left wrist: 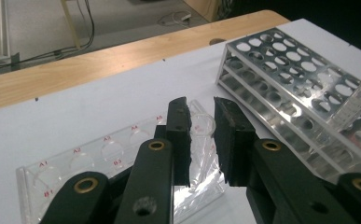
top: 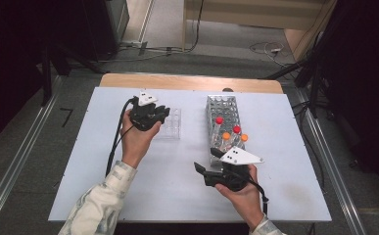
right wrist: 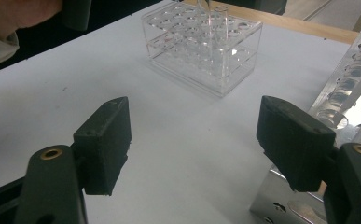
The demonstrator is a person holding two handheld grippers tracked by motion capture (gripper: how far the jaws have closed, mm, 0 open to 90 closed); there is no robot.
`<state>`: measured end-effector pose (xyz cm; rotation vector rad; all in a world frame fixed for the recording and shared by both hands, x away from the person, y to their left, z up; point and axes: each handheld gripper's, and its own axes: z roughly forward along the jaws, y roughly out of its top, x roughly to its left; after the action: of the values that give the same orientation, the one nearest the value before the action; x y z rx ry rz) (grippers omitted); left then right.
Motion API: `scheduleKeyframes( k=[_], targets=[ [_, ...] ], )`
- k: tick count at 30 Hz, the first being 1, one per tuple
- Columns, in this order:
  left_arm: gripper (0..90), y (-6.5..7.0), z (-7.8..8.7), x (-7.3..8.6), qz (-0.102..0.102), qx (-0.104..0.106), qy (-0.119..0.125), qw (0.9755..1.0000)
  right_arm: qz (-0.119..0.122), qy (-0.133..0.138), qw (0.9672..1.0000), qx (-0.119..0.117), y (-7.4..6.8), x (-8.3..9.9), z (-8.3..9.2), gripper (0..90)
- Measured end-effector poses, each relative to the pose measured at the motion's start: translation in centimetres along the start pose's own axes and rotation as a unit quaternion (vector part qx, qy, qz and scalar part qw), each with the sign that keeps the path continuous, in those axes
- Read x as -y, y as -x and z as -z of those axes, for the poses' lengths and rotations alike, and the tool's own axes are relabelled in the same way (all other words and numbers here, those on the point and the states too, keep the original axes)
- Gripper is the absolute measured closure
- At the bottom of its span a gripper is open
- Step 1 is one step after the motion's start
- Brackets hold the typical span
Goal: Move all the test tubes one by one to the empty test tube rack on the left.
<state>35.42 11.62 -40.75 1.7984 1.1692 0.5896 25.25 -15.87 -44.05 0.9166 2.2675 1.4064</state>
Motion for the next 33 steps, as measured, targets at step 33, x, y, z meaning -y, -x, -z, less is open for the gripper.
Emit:
scheduleKeyframes(
  k=[33],
  targets=[
    [47.1, 0.2, 3.0, 1.7, 0.045, 0.059, 0.019, 0.9971, -0.006, 0.002, 0.9999, 0.015, 0.8, 0.5, 1.4, 24.6]
  ],
)
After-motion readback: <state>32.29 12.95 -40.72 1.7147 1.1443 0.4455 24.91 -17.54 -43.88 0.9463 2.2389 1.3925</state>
